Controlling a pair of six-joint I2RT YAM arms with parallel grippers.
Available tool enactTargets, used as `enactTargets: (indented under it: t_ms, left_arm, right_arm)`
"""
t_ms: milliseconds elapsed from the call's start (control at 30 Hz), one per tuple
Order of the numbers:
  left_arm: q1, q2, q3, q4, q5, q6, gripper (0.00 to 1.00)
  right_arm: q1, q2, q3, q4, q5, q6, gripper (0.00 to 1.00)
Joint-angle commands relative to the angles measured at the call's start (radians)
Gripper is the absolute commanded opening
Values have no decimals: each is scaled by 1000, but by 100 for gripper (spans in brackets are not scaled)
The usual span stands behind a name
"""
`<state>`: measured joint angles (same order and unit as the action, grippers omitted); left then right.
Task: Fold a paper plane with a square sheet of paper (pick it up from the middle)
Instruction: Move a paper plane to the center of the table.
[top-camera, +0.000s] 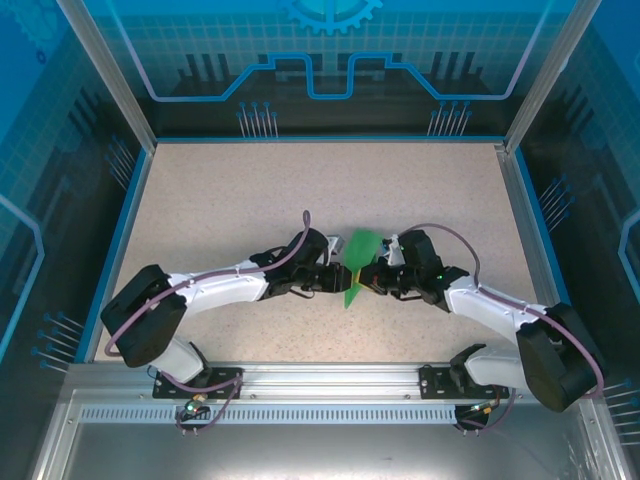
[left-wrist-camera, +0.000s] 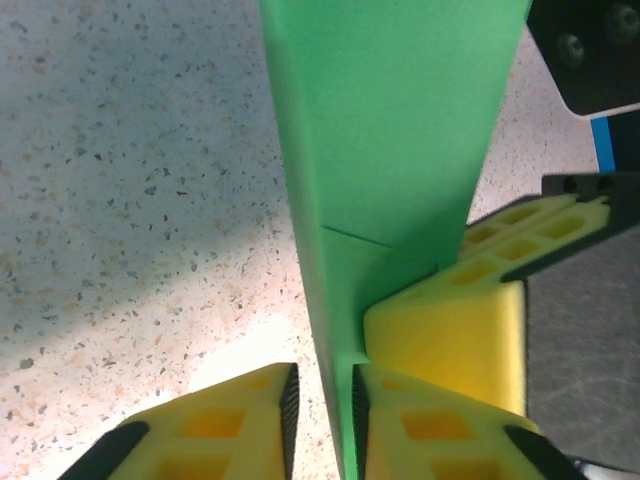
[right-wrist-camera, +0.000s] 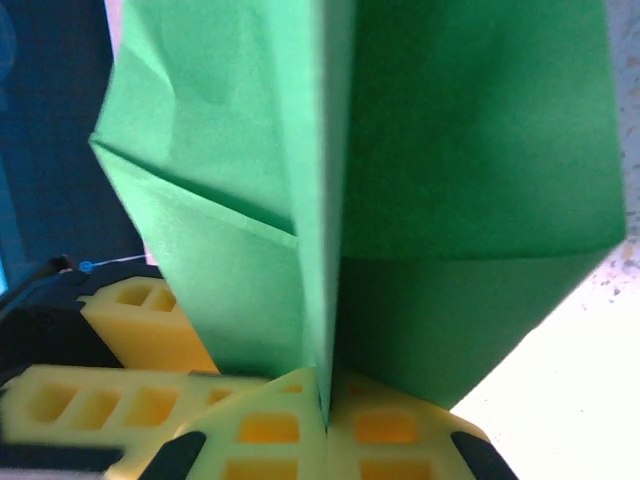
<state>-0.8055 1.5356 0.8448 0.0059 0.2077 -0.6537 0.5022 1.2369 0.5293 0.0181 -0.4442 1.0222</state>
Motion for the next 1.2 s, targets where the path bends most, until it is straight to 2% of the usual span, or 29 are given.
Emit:
enactTargets:
  t_ms: [0, 167, 367, 733, 1167]
  left_arm:
    - [16, -48, -16, -15, 12, 4, 34]
    - [54, -112, -49, -75, -18, 29, 42]
    - [117, -168, -88, -139, -22, 62, 47]
    - [181, -216, -166, -138, -4, 69, 48]
    - [198, -206, -208, -116, 10, 74, 48]
  right_arm:
    - [21, 15, 65, -133, 63, -87, 3]
    - [63, 89, 238, -408, 224, -290, 3]
    - [113, 294, 431, -568, 327, -444, 4]
    - [203, 539, 612, -662, 461, -520, 10]
    - [272, 644, 670, -678, 544, -528, 18]
